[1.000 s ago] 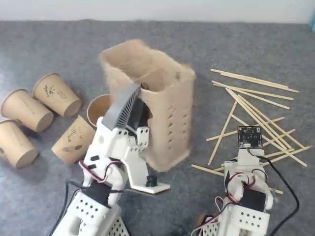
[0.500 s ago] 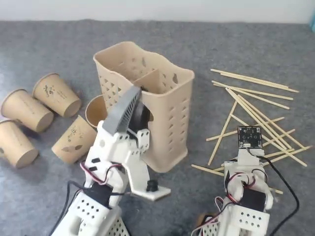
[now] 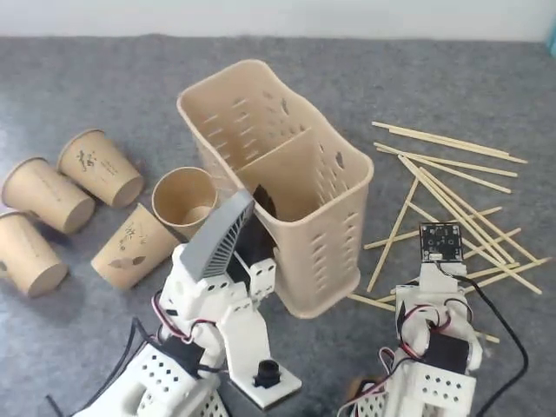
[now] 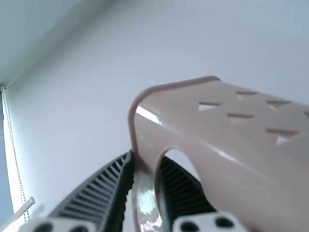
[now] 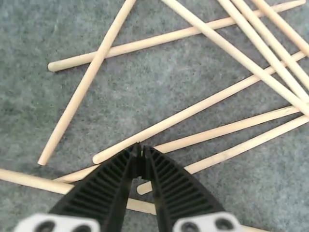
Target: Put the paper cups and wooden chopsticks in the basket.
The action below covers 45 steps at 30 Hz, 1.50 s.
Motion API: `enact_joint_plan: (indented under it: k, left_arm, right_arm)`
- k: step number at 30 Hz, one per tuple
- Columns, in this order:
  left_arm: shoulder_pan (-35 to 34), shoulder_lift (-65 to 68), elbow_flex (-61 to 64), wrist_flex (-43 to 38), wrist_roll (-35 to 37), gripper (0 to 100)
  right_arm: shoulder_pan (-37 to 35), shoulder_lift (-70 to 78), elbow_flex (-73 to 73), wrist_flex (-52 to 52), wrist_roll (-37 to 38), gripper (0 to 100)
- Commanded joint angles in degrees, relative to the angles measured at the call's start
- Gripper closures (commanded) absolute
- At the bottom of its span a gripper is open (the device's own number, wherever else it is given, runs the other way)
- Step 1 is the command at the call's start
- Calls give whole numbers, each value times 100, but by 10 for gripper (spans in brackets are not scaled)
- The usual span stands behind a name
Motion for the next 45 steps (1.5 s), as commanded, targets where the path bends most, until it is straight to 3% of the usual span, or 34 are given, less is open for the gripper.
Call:
enact_joint_plan:
  k: [1,6,14,29,45]
  left_arm:
    - [97,-88,-66,-176,-53,988]
    - [62,299,-629,-158,0,988]
    - [-492,2356,-2501,-246,316,988]
    - [-642,8308,-4866,-4686,-18,988]
    - [-1424,10927,-6114,-4747,-26,987]
  right_arm:
    - [40,22,-185,13,88,991]
    - [40,22,-185,22,88,991]
    - [40,22,-185,22,88,991]
    - [40,22,-193,22,88,991]
    - [40,22,-193,22,88,991]
